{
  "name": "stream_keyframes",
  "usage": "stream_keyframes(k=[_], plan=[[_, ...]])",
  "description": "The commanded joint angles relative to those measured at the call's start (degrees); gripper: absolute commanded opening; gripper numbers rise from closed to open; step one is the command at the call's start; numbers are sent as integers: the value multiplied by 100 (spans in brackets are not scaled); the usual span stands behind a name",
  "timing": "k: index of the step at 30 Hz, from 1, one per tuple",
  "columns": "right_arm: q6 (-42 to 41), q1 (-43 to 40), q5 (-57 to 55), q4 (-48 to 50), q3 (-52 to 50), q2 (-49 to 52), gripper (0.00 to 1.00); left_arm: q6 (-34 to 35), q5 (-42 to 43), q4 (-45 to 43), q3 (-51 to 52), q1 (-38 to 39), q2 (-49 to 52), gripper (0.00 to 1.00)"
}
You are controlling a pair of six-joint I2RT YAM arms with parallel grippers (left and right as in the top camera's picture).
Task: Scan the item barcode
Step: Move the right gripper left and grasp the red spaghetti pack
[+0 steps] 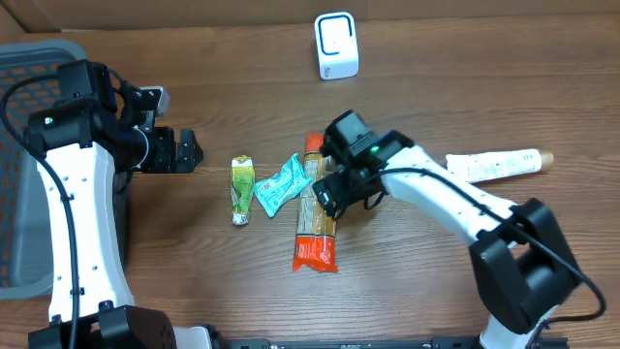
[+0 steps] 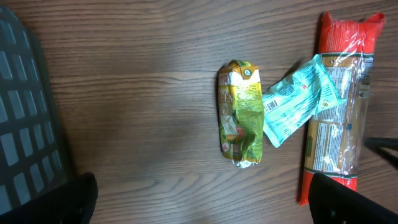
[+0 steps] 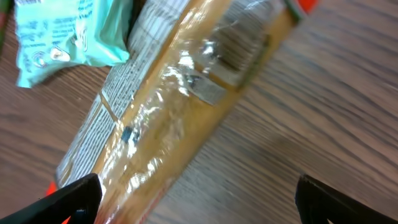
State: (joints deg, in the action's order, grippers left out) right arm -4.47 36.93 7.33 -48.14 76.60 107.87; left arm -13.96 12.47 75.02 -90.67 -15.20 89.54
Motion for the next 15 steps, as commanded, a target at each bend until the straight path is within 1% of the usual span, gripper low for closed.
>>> stream_keyframes(k=[1,4,8,12,15], plan=[[295,72,-413,87,63,260,100,-127,85,-11,-17,13,-42,100],[352,72,-435,153,63,385,97,-127,85,-11,-17,13,-39,99],[345,35,-433,319,63,404,88,-127,85,-11,-17,13,-39,99],[267,-42,-433,341,63,404,83,-127,85,-11,-17,13,-39,100],[144,-166,-435,330,63,411,76,-127,85,-11,-17,13,-39,100]])
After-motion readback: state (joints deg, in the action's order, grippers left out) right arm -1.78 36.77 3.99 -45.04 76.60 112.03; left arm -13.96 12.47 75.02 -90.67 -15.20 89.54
